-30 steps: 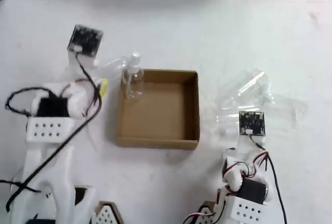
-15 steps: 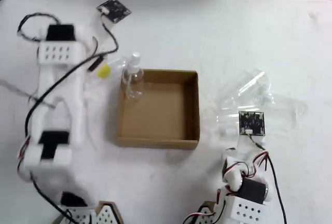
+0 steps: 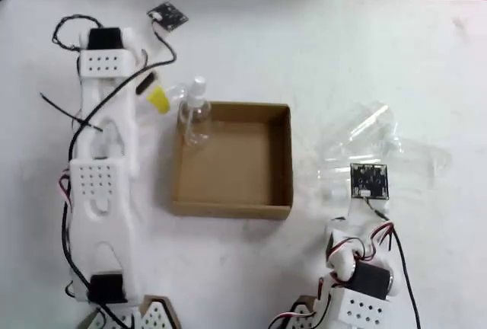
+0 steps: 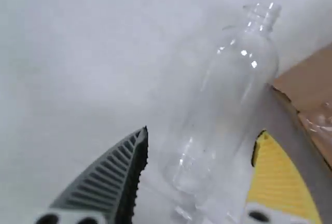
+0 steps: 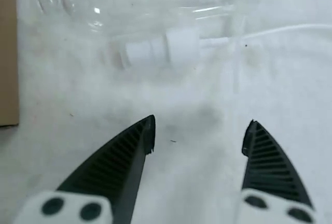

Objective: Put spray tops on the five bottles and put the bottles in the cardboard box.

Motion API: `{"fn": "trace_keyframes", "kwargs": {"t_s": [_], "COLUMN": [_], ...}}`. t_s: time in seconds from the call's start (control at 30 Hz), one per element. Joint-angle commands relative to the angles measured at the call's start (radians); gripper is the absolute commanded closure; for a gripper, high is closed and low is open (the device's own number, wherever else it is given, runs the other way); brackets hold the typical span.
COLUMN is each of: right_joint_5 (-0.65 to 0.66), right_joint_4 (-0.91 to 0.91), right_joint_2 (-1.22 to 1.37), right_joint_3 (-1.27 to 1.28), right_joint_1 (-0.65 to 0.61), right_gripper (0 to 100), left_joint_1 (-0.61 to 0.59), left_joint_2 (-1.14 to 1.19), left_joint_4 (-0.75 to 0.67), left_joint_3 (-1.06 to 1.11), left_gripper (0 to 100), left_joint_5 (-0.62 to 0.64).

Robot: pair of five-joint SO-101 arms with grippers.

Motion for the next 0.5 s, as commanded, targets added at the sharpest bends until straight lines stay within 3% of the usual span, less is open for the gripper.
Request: {"fn": "trace_keyframes", "kwargs": {"t_s": [0.0, 0.37, 0.47], "right_joint_5": [0.003, 0.003, 0.003], "right_joint_4": [0.007, 0.007, 0.007], "right_joint_2": [0.002, 0.002, 0.002], "right_joint_3": [0.009, 0.009, 0.009], "right_joint_1": [-0.008, -0.008, -0.008], "right_gripper": [74.7, 74.7, 74.7], "left_joint_1": [-0.004, -0.002, -0.002], "left_joint_2": [0.104, 0.303, 0.326], "left_joint_4": [0.014, 0.006, 0.008], "left_joint_3": [-0.192, -0.324, -0.354], "left_gripper": [69, 69, 74], "left_joint_5": [-0.034, -0.060, -0.060]}}
